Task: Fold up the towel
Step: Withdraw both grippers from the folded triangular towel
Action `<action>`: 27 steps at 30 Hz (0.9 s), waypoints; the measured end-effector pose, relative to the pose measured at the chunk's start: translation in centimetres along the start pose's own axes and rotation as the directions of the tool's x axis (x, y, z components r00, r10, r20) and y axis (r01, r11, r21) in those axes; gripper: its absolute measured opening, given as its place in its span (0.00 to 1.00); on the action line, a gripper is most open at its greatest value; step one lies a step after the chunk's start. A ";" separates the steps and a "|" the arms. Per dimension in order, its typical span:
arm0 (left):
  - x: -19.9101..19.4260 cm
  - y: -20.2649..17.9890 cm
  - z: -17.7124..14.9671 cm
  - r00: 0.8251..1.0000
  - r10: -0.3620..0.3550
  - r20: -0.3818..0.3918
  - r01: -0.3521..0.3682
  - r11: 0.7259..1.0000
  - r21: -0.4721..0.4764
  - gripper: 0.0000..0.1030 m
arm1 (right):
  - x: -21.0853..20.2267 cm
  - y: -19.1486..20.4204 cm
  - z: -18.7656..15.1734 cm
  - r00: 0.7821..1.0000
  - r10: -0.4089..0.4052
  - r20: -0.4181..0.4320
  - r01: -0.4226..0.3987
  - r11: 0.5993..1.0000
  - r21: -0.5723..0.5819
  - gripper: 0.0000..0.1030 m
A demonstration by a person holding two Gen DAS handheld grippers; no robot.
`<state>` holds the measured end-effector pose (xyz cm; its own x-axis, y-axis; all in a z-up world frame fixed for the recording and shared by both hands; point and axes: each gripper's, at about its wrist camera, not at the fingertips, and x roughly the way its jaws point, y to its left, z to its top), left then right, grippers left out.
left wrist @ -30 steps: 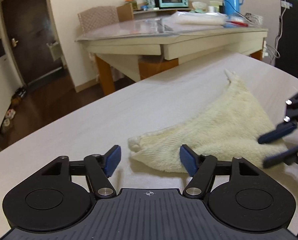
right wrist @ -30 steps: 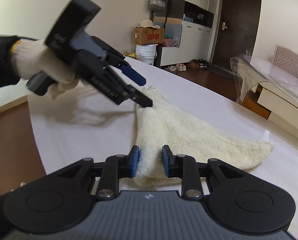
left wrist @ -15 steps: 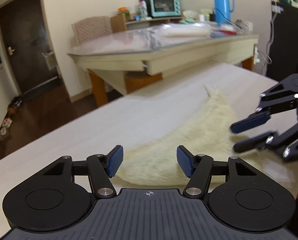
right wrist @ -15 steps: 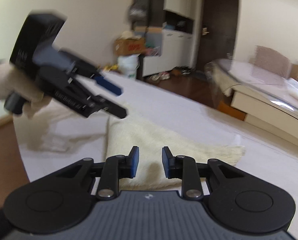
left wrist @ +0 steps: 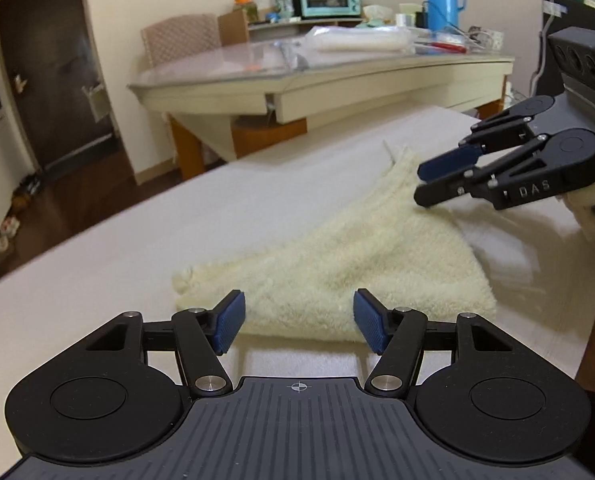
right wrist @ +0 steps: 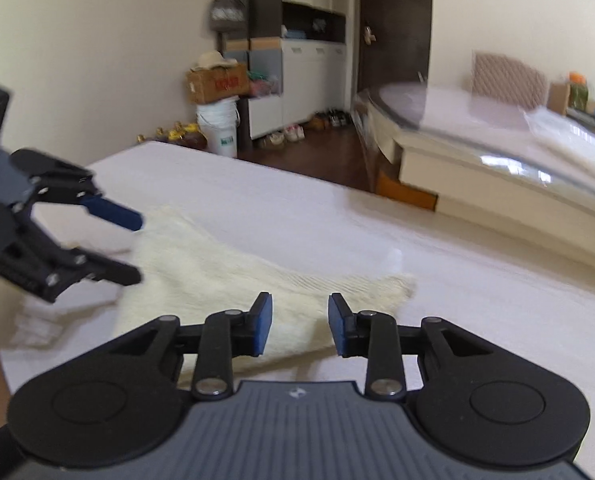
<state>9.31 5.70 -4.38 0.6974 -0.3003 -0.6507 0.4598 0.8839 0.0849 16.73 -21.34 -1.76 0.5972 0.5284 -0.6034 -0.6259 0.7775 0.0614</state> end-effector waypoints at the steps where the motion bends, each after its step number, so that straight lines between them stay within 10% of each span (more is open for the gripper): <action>1: 0.1 0.1 -0.1 1.000 0.005 0.000 -0.005 1.000 -0.018 0.66 | 0.2 -0.1 -0.1 1.000 0.000 -0.010 0.000 1.000 0.000 0.37; 14: -3.2 -0.7 -0.6 0.993 0.121 -0.004 -0.119 0.969 -0.217 0.84 | -4.5 2.7 -2.8 0.998 -0.008 0.056 0.006 0.999 0.034 0.48; 27: -7.1 -3.7 -2.1 0.980 0.195 0.043 -0.171 0.932 -0.320 0.94 | -8.7 5.9 -4.7 0.994 -0.061 0.090 0.049 0.990 0.132 0.91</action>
<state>1.53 5.31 -1.63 0.7964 -0.1375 -0.5890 0.1329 0.9898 -0.0513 5.49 -22.97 0.10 0.6770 0.5083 -0.5323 -0.5244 0.8406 0.1358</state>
